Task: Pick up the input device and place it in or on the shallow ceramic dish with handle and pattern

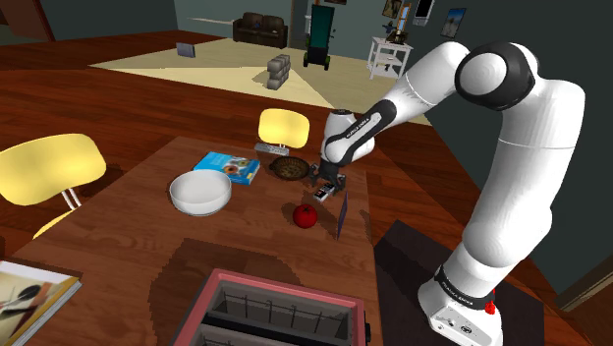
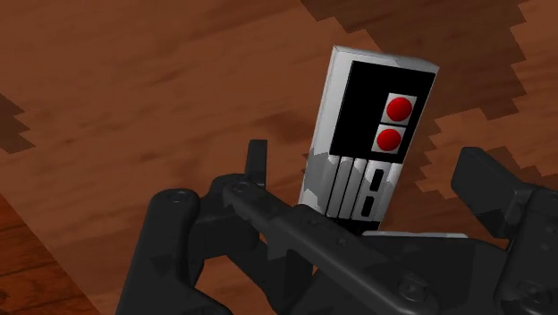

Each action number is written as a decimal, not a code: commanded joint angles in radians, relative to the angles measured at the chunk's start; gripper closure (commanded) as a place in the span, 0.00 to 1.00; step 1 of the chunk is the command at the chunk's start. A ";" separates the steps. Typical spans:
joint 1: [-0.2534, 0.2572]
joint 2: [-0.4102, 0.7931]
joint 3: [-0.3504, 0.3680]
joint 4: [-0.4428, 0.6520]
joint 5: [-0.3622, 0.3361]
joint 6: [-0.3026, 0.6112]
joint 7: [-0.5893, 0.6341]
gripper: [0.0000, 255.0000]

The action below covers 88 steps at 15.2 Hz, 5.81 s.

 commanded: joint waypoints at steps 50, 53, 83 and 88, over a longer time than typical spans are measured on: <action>0.043 0.132 0.027 0.577 0.002 -0.447 0.035 1.00; 0.065 0.255 0.025 0.775 -0.011 -0.523 0.048 1.00; 0.081 0.408 0.014 0.826 -0.030 -0.422 0.062 0.00; 0.079 0.344 0.020 0.852 -0.021 -0.512 0.057 0.00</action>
